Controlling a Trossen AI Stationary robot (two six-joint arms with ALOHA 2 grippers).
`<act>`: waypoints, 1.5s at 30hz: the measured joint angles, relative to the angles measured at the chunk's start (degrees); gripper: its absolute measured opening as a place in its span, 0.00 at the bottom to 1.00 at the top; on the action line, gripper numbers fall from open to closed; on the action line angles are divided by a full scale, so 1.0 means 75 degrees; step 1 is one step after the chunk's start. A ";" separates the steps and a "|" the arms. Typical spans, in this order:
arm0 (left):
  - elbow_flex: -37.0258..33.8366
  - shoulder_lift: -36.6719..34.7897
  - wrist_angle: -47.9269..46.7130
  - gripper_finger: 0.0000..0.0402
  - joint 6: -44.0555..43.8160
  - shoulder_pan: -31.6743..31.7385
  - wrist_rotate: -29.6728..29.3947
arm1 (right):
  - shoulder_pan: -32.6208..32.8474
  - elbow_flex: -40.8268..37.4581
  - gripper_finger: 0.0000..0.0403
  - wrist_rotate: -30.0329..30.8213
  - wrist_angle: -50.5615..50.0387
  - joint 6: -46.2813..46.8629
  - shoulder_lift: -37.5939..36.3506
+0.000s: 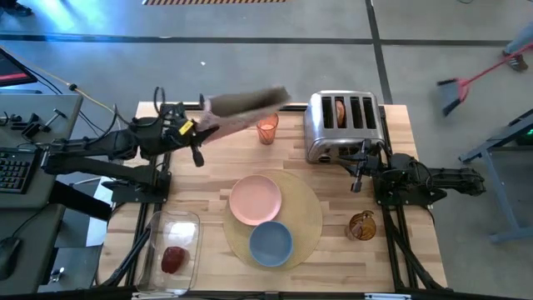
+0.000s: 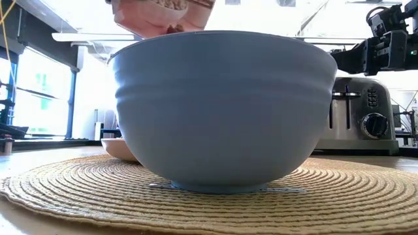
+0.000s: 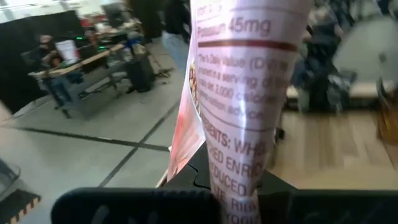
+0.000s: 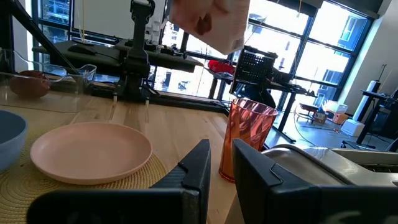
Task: Arrange a breakfast setting
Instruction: Pour the cereal into the blue bowl
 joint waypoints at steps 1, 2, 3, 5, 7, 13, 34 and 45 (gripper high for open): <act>0.0116 0.0130 -0.0082 0.00 0.0152 -0.0042 0.0051 | -0.0002 0.0000 0.13 0.0000 0.0000 0.0002 0.0000; 0.0231 0.0252 -0.0158 0.00 0.0293 -0.0098 0.0055 | -0.0002 0.0000 0.13 0.0000 -0.0003 0.0002 0.0000; 0.0349 0.0366 -0.0239 0.00 0.0447 -0.0162 0.0056 | 0.0000 0.0000 0.13 0.0000 0.0000 0.0002 0.0000; 0.0581 0.0577 -0.0356 0.00 0.0775 -0.0317 0.0061 | 0.0000 0.0000 0.13 0.0000 0.0000 0.0002 0.0002; 0.0788 0.0785 -0.0428 0.00 0.1155 -0.0490 0.0061 | -0.0001 0.0002 0.13 0.0000 -0.0001 0.0001 0.0000; 0.1353 0.1352 -0.0748 0.00 0.2327 -0.1057 0.0413 | -0.0001 0.0003 0.13 0.0000 0.0000 0.0001 0.0000; 0.2598 0.3228 -0.1452 0.00 0.4582 -0.2364 0.0034 | -0.0002 0.0001 0.13 0.0019 0.0000 -0.0001 0.0001; 0.2840 0.3546 -0.2077 0.00 0.5780 -0.2814 -0.0737 | -0.0002 0.0000 0.13 0.0017 0.0000 -0.0001 0.0000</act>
